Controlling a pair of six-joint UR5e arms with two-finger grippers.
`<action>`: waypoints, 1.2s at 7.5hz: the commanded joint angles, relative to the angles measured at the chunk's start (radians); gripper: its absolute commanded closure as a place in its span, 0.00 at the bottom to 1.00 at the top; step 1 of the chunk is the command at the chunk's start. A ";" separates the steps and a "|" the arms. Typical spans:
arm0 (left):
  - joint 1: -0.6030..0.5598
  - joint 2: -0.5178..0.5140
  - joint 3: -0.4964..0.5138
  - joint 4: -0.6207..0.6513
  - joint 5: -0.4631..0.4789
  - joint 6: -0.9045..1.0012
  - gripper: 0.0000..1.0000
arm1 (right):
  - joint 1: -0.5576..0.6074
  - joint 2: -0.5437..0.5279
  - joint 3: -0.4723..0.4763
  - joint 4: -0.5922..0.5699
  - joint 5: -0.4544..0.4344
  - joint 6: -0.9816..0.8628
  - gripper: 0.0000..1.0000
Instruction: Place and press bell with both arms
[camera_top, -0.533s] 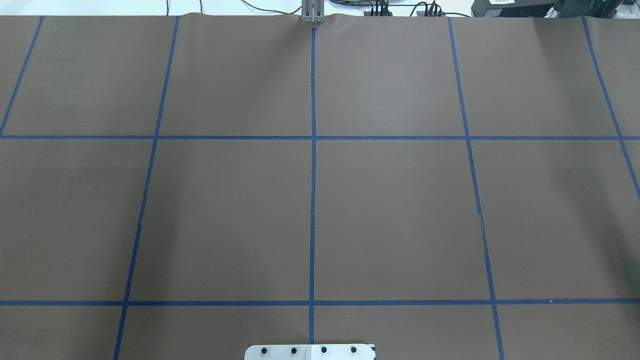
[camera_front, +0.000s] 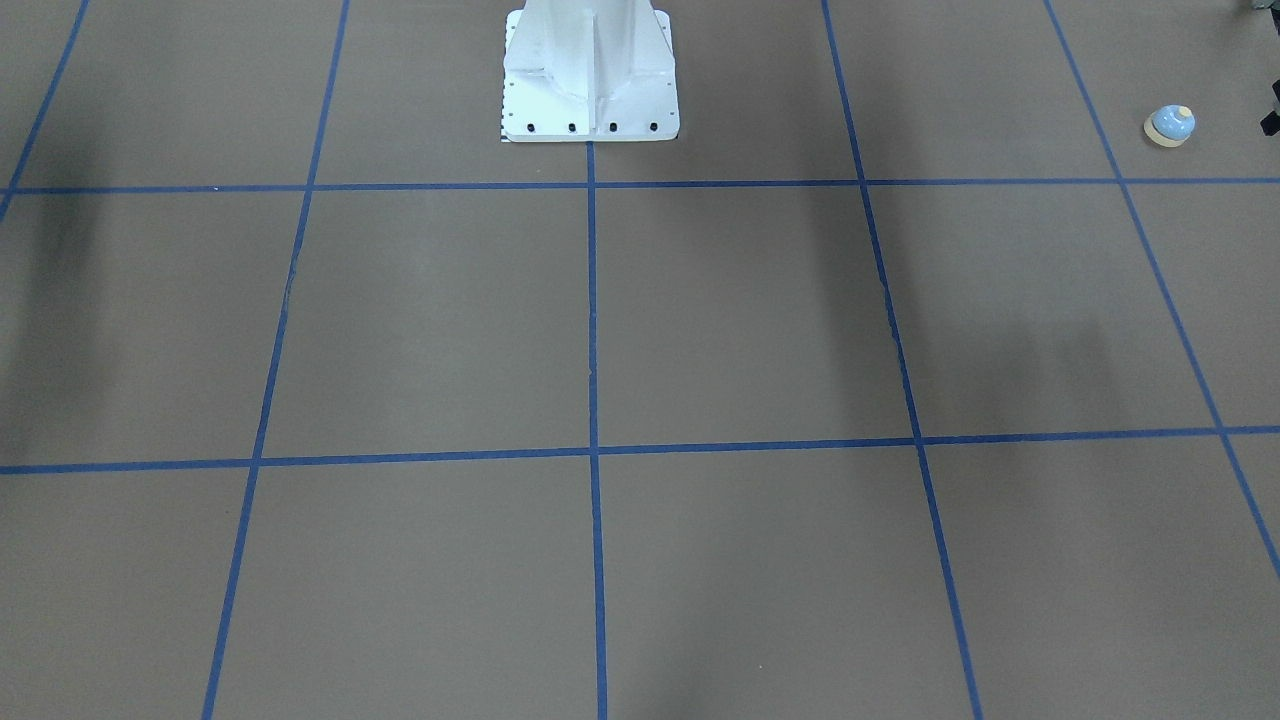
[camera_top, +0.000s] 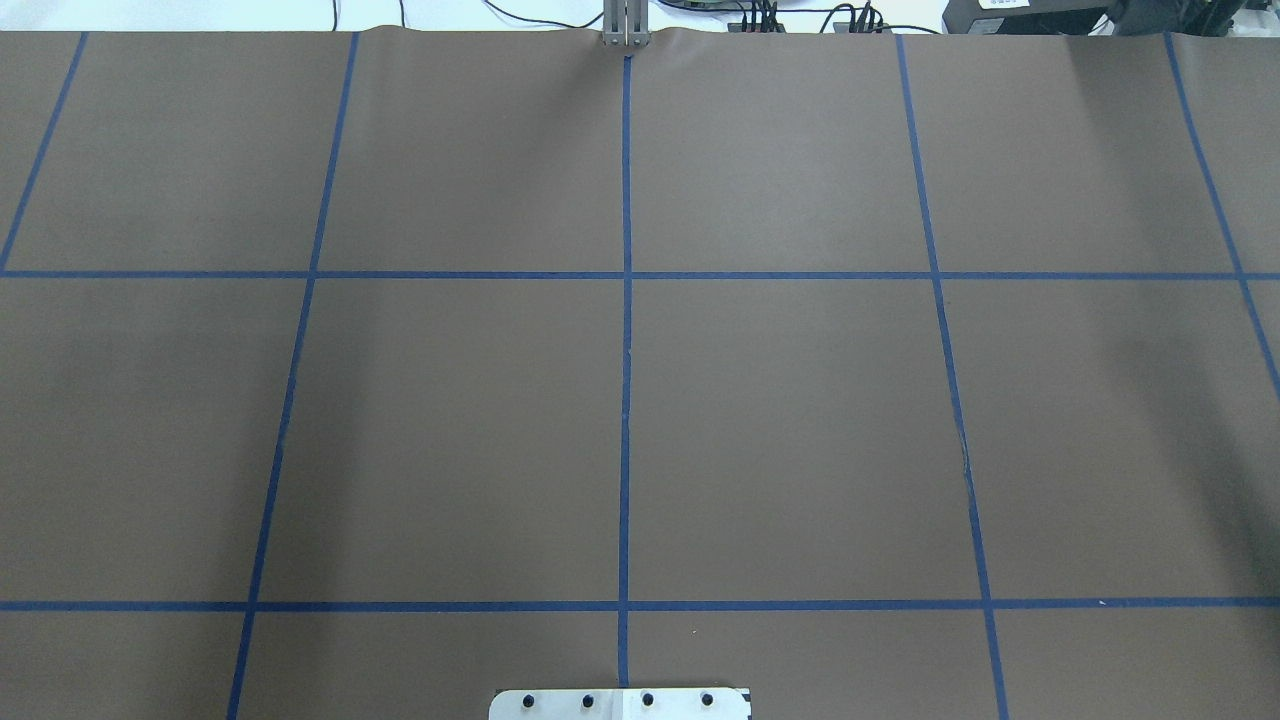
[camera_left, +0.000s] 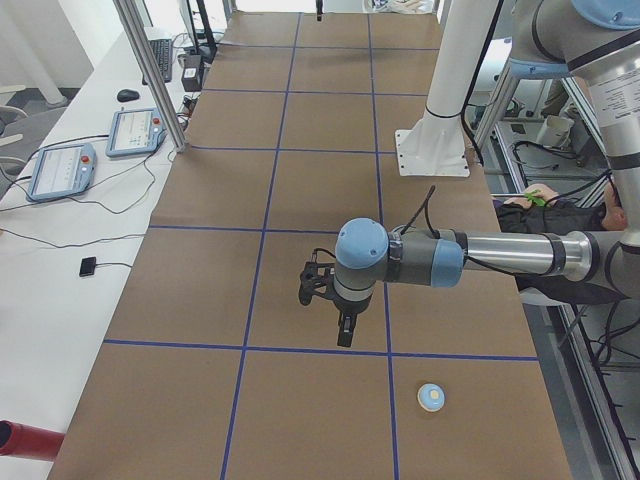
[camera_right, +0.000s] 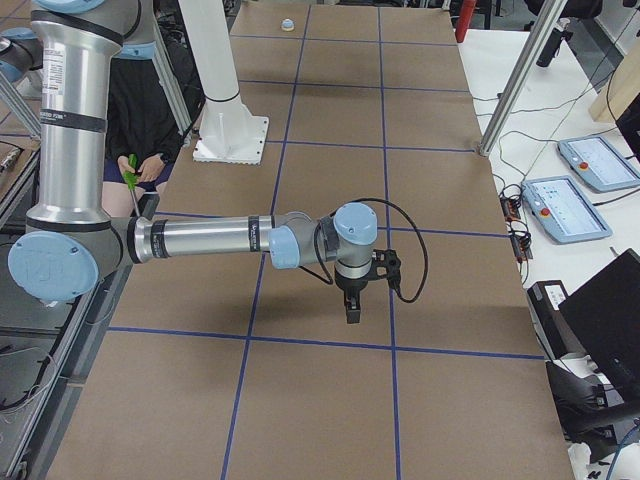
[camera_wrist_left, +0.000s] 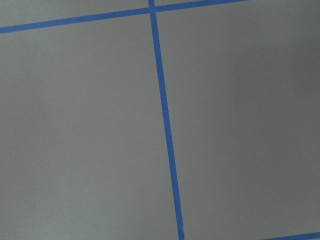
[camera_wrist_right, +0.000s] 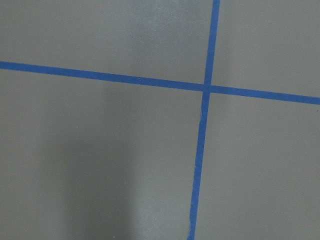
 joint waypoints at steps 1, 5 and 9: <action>0.000 -0.006 0.007 -0.002 0.008 -0.005 0.00 | 0.002 0.000 0.000 0.000 0.000 -0.001 0.00; -0.002 -0.119 0.063 0.003 -0.001 -0.013 0.00 | 0.000 0.000 0.000 0.000 -0.002 -0.006 0.00; 0.012 -0.129 0.067 -0.069 -0.006 -0.008 0.00 | 0.000 0.000 0.000 0.000 -0.002 -0.004 0.00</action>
